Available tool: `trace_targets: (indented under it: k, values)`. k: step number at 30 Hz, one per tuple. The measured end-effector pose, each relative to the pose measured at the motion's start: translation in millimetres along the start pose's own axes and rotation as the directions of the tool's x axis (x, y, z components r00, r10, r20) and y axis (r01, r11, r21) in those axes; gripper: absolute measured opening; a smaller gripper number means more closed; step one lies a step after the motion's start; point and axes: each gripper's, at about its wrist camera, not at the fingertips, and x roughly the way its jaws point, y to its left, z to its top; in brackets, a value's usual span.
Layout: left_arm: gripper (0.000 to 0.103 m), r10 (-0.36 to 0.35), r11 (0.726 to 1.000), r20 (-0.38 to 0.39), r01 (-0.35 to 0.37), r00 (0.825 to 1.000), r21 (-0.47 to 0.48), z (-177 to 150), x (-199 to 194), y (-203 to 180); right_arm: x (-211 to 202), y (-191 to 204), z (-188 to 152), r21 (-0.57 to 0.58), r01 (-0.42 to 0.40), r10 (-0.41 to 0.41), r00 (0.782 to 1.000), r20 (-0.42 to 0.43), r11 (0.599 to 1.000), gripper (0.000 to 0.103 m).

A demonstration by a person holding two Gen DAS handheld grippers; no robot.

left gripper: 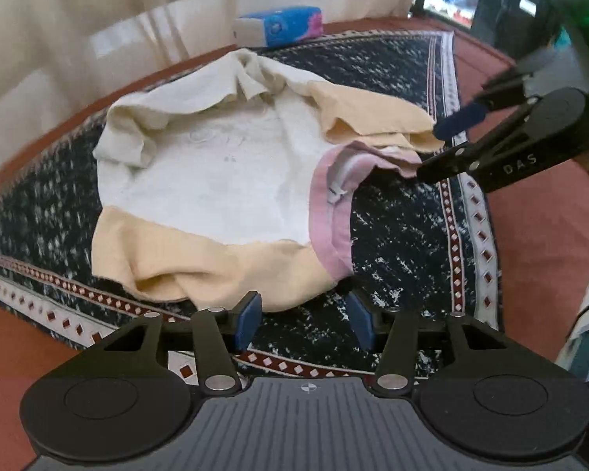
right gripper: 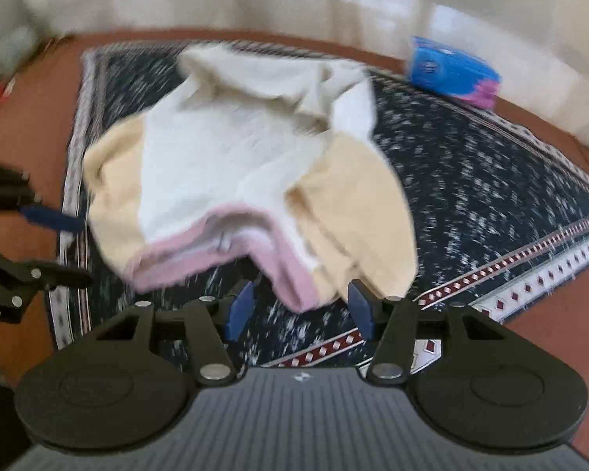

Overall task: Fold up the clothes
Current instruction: 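Lay the shirt flat on the rug and release it from the right tool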

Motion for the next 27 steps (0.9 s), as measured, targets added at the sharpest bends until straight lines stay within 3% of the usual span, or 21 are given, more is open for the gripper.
trace_targets:
  k: [6, 9, 13, 20, 23, 25, 27]
  values:
    - [0.066, 0.124, 0.991, -0.027, -0.122, 0.992, 0.061, 10, 27, -34, 16, -2, -3, -0.165, -0.03, 0.032, 0.999, 0.005, 0.986, 0.058]
    - [0.066, 0.191, 0.981, -0.067, -0.19, 0.979, 0.024, 12, 37, -38, 23, -7, -4, -0.217, -0.065, 0.069, 0.998, 0.012, 0.974, 0.057]
    - [0.066, 0.204, 0.978, -0.073, -0.206, 0.976, -0.014, 13, 38, -39, 30, -9, -3, -0.246, -0.105, 0.108, 0.994, -0.001, 0.964, 0.051]
    - [0.07, 0.227, 0.974, -0.071, -0.226, 0.971, 0.022, 14, 38, -41, 37, -10, -4, -0.295, -0.129, 0.131, 0.991, -0.015, 0.947, 0.051]
    - [0.066, 0.245, 0.969, -0.06, -0.243, 0.968, 0.042, 22, 40, -38, 39, -11, -4, -0.316, -0.132, 0.132, 0.991, -0.02, 0.94, 0.046]
    - [0.058, 0.259, 0.966, -0.057, -0.258, 0.964, 0.023, 25, 42, -32, 40, -12, -2, -0.308, -0.123, 0.12, 0.992, -0.028, 0.943, 0.042]
    - [0.057, 0.256, 0.966, -0.054, -0.257, 0.965, -0.007, 27, 42, -23, 41, -14, 0, -0.29, -0.118, 0.115, 0.993, -0.03, 0.95, 0.039]
